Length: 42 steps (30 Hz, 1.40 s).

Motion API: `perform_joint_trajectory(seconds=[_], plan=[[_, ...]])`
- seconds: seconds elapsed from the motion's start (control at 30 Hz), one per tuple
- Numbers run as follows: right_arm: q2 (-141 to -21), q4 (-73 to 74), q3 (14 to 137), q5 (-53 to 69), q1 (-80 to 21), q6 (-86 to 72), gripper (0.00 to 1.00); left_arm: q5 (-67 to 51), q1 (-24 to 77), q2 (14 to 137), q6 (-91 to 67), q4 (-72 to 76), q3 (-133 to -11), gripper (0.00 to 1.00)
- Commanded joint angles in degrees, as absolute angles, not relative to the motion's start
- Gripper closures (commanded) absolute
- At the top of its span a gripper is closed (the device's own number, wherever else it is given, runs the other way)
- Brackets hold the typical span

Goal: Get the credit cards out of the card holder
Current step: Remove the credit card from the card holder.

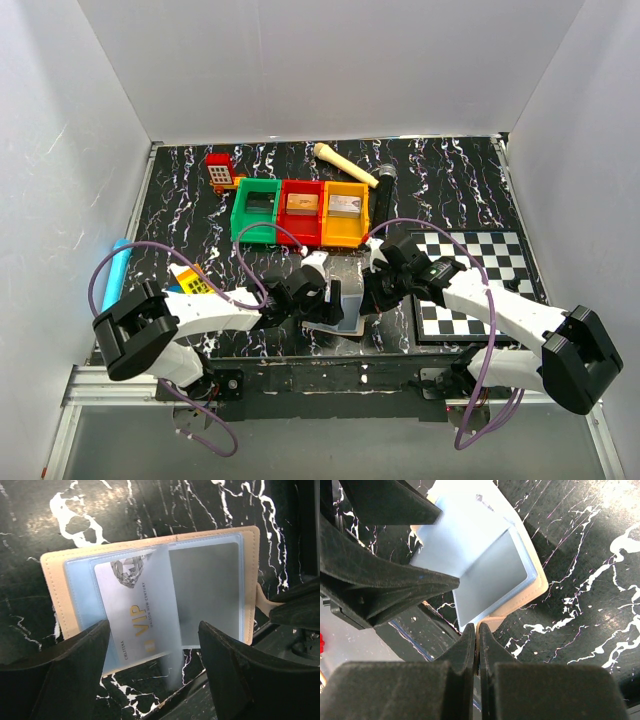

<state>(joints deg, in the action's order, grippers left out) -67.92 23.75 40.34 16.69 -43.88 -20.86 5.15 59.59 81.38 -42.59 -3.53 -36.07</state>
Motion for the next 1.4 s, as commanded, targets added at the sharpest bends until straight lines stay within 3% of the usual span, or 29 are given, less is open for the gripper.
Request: perform_joint_trajectory(seconds=[0.0, 0.2, 0.5, 0.53, 0.63, 0.7, 0.77, 1.0, 1.1, 1.23, 1.37], plan=[[-68.3, 22.0, 40.5, 16.9, -43.8, -20.8, 0.99, 0.0, 59.9, 82.3, -39.6, 1.4, -37.8, 0.29], [-68.4, 22.3, 40.3, 16.3, -43.8, -20.9, 0.99, -5.4, 59.9, 83.2, -37.4, 4.0, -38.5, 0.29], [-68.5, 24.3, 40.6, 13.4, -43.7, -21.6, 0.99, -4.0, 59.9, 82.2, -37.7, 4.6, -37.7, 0.29], [-68.3, 24.9, 40.7, 12.5, -43.7, -22.1, 0.95, -4.3, 59.9, 82.5, -37.5, 4.7, -37.9, 0.29], [-67.8, 26.3, 41.0, 10.1, -43.6, -22.8, 0.69, -4.3, 59.9, 83.1, -37.4, 4.6, -38.2, 0.29], [-66.7, 27.7, 41.4, 8.4, -43.6, -23.5, 0.58, -3.4, 59.9, 82.2, -37.9, 4.6, -37.8, 0.29], [-65.7, 29.0, 42.0, 7.0, -43.5, -23.8, 0.54, -2.3, 59.9, 80.7, -38.4, 4.7, -37.2, 0.29], [-61.4, 33.1, 46.8, 4.7, -43.4, -24.2, 0.54, 4.5, 59.9, 70.2, -39.8, 1.2, -34.7, 0.28], [-59.1, 29.2, 46.5, 9.7, -43.6, -24.4, 0.54, 7.6, 59.2, 64.6, -41.0, -1.5, -33.3, 0.28], [-60.4, 18.3, 42.8, 20.0, -43.5, -29.3, 0.55, 7.9, 55.6, 62.7, -44.2, -2.3, -30.3, 0.40], [-65.6, 8.0, 39.9, 26.9, -43.6, -36.0, 0.62, 3.6, 51.1, 64.6, -49.3, -0.8, -27.2, 0.63]])
